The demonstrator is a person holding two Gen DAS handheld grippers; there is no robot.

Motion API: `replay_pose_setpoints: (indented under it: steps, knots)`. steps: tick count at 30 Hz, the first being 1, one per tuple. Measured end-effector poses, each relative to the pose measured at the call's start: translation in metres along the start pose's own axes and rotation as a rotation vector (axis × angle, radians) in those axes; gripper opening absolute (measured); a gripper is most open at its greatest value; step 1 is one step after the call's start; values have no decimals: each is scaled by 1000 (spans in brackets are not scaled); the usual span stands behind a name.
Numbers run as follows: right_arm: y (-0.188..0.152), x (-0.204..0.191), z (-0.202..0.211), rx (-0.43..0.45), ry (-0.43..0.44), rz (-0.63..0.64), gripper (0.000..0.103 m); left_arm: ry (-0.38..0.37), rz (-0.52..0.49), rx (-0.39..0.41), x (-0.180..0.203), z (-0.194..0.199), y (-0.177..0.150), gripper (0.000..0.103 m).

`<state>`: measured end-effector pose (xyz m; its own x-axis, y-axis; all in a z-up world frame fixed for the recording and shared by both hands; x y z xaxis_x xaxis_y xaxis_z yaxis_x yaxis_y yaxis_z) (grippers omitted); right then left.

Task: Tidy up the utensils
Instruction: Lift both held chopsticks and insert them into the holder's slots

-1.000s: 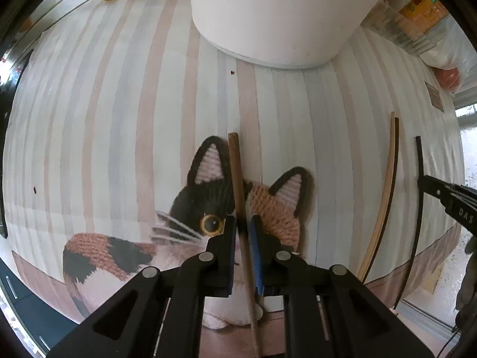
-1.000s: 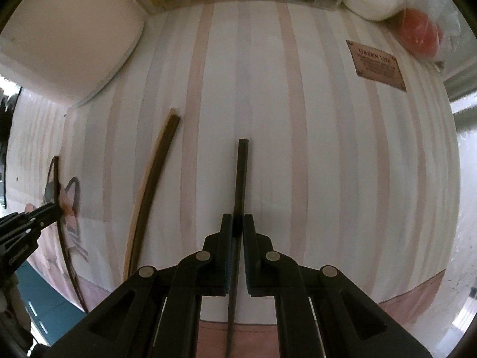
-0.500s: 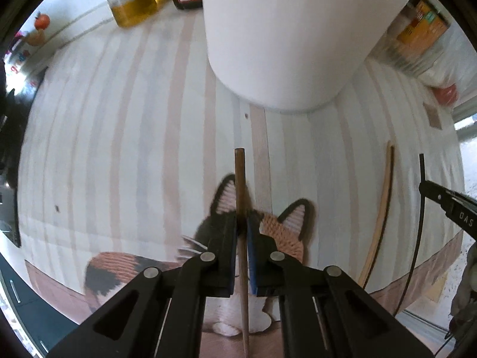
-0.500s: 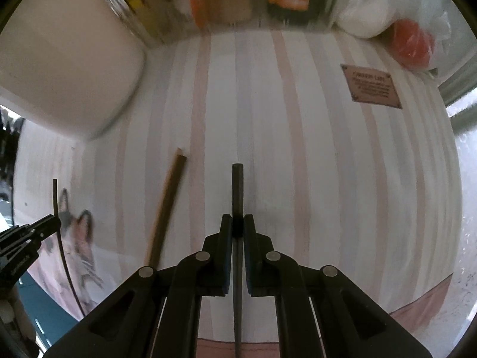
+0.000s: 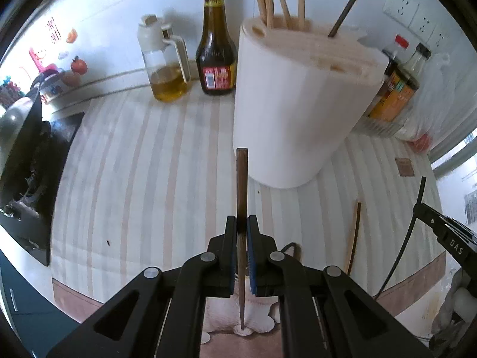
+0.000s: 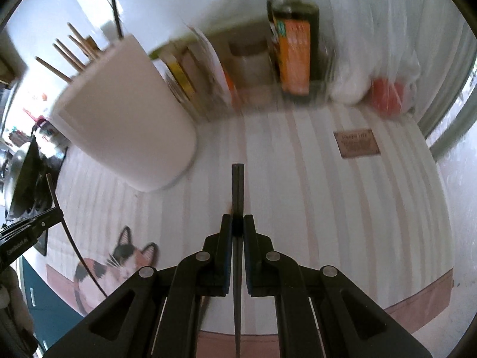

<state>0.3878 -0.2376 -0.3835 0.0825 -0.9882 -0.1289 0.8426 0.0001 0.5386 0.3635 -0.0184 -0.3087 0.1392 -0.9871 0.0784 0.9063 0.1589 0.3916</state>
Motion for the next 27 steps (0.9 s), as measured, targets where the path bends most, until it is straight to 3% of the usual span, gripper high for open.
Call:
replay_pose_setpoints:
  steps: [16, 27]
  knots:
    - [52, -29, 47, 193, 52, 9, 7, -56, -3, 129, 7, 46, 31, 4]
    - [114, -63, 104, 329, 100, 87, 7, -89, 51, 219, 1, 97, 68, 4]
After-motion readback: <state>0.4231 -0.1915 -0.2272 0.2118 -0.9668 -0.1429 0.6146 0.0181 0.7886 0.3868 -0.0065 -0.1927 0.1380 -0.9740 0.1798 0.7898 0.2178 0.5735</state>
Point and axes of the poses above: each gripper's, at about its wrist camera, not at the fingertips, and z roughly against the way its jaws point, x to its right, y to its top, the point moved 10 cm from there along -z, roughly the way its jaws point, and after that the axes turned 12 degrees about z, right-handed, at the moved point
